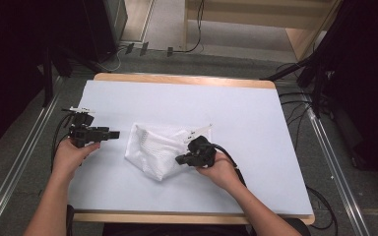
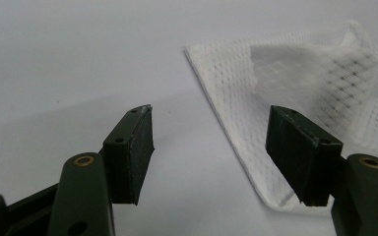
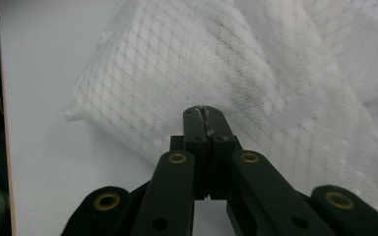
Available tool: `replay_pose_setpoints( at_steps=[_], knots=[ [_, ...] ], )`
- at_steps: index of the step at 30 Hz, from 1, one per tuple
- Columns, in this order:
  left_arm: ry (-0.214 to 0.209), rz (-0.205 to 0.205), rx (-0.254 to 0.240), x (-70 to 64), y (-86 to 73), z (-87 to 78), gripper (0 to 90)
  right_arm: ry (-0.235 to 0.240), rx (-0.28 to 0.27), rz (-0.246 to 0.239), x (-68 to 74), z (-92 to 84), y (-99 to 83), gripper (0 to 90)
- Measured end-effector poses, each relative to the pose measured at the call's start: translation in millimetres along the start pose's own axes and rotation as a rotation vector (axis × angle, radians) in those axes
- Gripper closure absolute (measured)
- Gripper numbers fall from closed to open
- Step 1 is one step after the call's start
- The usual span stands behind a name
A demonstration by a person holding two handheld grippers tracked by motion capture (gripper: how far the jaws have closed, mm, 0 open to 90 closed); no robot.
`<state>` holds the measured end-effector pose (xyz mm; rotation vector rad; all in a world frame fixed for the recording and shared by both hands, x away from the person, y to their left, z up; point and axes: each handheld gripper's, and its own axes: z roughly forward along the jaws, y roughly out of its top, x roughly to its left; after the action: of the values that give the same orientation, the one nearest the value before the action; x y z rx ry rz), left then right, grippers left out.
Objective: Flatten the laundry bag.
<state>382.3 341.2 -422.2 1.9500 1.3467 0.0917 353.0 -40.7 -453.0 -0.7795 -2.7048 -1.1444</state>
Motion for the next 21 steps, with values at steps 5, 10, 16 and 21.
replay_pose_setpoints(
  at_steps=[5,10,16,21],
  knots=[
    [-0.013,0.006,0.006,-2.2,4.0,5.4,35.6,0.002,-0.012,0.002,1.8,-2.5,-0.8,89.7],
    [-0.014,0.017,0.015,-5.1,4.2,9.5,35.6,-0.016,-0.052,0.005,-0.7,-11.5,8.4,84.0],
    [-0.004,0.023,0.031,-4.7,6.7,22.4,37.4,-0.037,-0.086,-0.011,-2.6,-13.8,25.3,75.3],
    [0.003,0.033,0.054,-6.6,10.6,36.1,40.1,-0.033,-0.078,-0.022,-4.4,-6.9,35.0,70.5]
  ],
)
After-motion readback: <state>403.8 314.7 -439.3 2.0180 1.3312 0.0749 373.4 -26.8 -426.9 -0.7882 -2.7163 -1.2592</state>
